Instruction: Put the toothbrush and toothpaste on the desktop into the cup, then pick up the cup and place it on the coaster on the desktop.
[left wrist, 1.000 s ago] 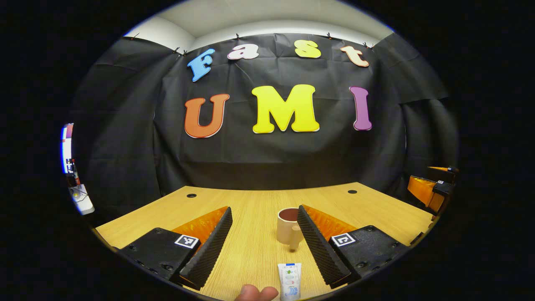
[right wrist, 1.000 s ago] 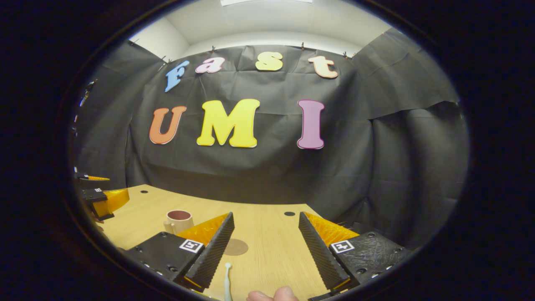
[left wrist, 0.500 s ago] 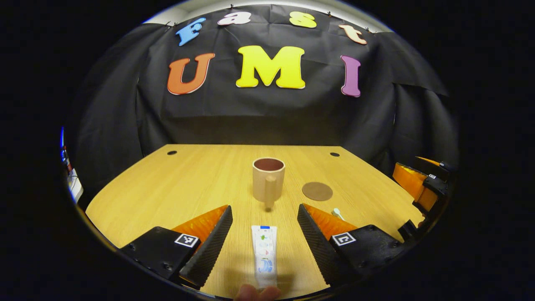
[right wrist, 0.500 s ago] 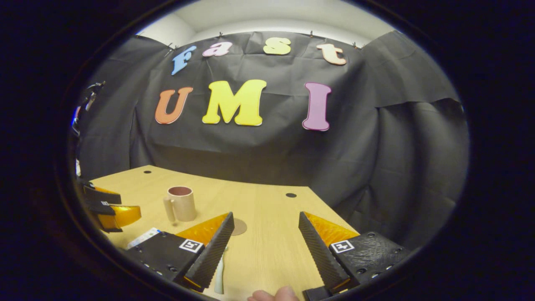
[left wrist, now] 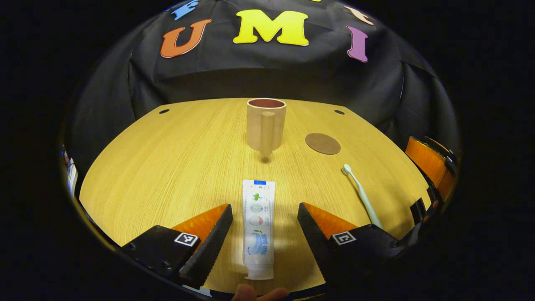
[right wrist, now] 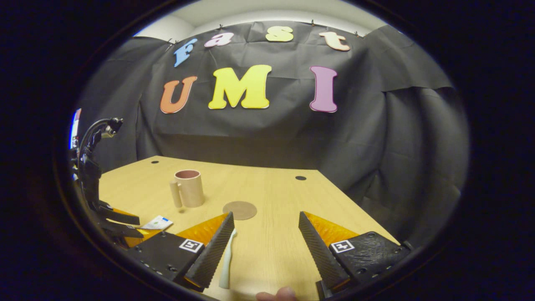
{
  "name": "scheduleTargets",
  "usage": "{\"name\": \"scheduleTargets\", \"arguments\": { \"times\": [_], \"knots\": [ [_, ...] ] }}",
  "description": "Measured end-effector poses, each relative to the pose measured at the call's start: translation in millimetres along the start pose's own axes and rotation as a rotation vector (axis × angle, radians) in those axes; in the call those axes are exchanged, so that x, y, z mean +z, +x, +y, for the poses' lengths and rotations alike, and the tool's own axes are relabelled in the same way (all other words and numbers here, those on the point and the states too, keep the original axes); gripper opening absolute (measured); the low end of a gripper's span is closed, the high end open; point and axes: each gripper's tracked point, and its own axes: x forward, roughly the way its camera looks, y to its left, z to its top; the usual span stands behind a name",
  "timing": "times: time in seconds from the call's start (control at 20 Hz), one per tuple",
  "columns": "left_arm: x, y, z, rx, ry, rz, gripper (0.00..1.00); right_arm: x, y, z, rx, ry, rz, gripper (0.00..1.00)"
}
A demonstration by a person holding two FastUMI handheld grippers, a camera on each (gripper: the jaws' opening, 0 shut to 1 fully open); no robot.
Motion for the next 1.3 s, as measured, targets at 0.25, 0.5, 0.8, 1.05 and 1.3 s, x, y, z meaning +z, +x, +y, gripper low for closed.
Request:
{"name": "scheduleTargets", "arguments": {
  "times": [0.25, 0.5, 0.8, 1.05, 1.3],
  "knots": [
    [-9, 14, 9, 0.023, 0.015, 0.038, 0.96, -8, 4, 3, 0.007, -0.004, 0.026, 0.96],
    [-12, 16, 17, 0.08, 0.02, 0.057, 0.76, -19, 9, 12, 0.023, 0.004, 0.062, 0.95],
    [-8, 16, 26, 0.124, -0.031, 0.061, 0.49, -51, 19, 41, 0.102, 0.041, 0.188, 0.95],
    [3, 9, 22, 0.104, -0.014, 0.024, 0.46, -67, 32, 48, 0.092, 0.036, 0.272, 0.96],
    [26, 0, 22, 0.095, -0.007, -0.051, 0.45, -78, 45, 60, 0.076, -0.03, 0.331, 0.95]
  ]
}}
